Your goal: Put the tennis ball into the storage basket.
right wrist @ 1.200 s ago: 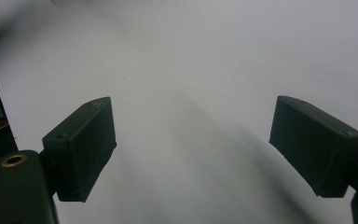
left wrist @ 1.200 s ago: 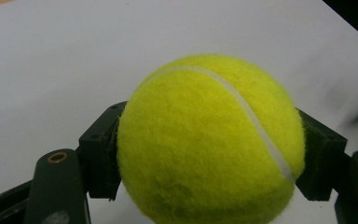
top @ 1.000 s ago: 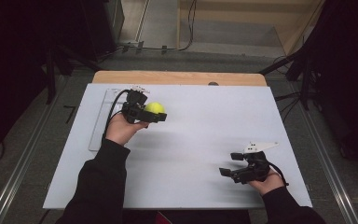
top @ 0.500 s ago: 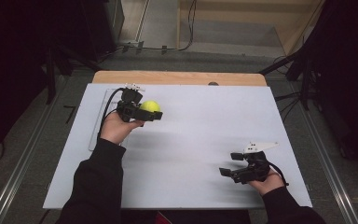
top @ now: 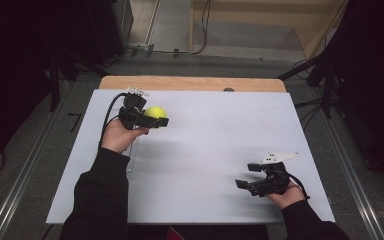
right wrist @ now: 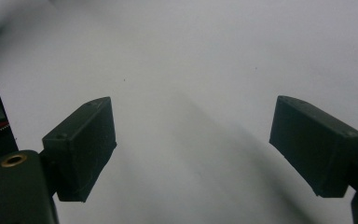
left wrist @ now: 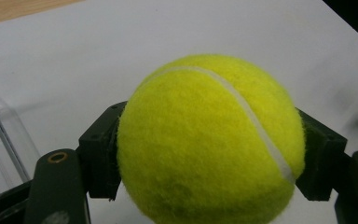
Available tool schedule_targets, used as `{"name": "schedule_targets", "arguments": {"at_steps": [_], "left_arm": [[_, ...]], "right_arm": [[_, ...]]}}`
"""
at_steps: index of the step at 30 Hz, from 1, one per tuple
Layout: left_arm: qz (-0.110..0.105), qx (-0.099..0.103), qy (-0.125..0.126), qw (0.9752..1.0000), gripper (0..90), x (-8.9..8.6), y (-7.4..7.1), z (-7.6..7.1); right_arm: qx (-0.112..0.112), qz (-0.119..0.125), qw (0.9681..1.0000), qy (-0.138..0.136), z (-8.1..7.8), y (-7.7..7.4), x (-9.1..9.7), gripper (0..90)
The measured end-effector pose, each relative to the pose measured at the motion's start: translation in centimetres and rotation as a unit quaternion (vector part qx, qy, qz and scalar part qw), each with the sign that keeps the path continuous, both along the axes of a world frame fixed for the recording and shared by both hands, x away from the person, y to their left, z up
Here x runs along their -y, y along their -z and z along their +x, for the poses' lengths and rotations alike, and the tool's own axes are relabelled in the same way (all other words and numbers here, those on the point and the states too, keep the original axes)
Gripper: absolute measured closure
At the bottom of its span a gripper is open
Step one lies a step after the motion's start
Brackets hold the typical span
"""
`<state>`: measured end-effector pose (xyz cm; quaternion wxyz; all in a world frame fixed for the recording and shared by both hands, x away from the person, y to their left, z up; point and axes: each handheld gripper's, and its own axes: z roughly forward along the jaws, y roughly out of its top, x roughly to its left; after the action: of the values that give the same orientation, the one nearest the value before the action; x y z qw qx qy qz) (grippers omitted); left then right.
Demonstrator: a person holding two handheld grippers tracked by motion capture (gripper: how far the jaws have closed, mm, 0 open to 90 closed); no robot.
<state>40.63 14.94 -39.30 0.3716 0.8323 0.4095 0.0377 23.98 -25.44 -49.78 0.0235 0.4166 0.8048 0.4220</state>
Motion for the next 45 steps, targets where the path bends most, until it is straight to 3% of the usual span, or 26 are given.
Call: {"name": "schedule_targets", "arguments": {"at_steps": [22,45], "left_arm": [[-0.003,-0.004,-0.020,0.9998,26.3,-2.4,-0.5,0.2],[0.005,0.008,-0.060,0.9982,26.2,-5.2,-0.8,0.4]], "right_arm": [[-0.001,0.000,1.0000,0.001,0.0,0.0,0.0,12.4],[-0.001,0.002,1.0000,0.003,0.0,0.0,0.0,12.4]]}}
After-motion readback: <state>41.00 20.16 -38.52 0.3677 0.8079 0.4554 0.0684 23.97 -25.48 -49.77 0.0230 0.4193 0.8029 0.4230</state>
